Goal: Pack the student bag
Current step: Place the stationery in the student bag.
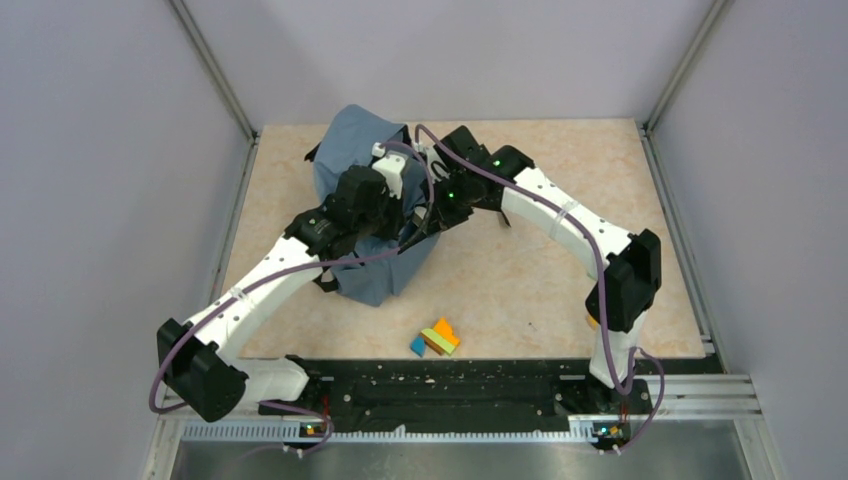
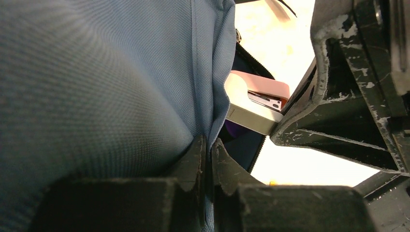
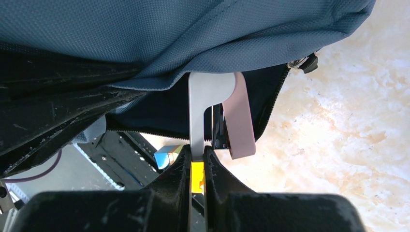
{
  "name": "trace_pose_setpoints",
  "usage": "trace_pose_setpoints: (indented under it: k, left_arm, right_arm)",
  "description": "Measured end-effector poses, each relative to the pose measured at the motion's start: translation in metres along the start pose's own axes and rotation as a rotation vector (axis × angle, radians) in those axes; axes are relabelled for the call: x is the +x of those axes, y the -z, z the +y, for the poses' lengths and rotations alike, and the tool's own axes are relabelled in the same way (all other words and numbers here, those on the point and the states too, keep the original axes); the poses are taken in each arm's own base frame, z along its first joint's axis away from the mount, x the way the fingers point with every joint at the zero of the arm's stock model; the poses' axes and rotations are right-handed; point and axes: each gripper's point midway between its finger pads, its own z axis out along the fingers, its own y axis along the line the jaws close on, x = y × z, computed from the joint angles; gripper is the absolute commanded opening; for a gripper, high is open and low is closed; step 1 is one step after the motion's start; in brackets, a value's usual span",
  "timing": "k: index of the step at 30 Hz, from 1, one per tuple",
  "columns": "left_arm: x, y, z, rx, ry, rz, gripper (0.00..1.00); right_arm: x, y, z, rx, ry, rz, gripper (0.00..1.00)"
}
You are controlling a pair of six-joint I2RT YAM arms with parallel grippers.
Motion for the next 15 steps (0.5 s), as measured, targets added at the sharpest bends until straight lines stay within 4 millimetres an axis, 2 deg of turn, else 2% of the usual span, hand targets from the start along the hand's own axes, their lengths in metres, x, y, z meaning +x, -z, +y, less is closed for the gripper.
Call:
trace_pose_setpoints:
  k: [3,8,15]
  left_arm:
    - [0.000,0.001,0.000,-0.001,0.000,-0.002,0.06]
    - [-0.001,0.001,0.001,-0.005,0.001,-0.002,0.06]
    - [0.001,0.000,-0.001,0.005,0.001,0.001,0.06]
  right_arm:
    - [-0.001,-0.001,0.002,-0.010,-0.009,-0.005,0.07]
    - [0.002,-0.009,0.004,-0.035,-0.021,0.021,0.00]
    - [0.010,-0.013,0.001,-0.033,-0.010,0.052,0.00]
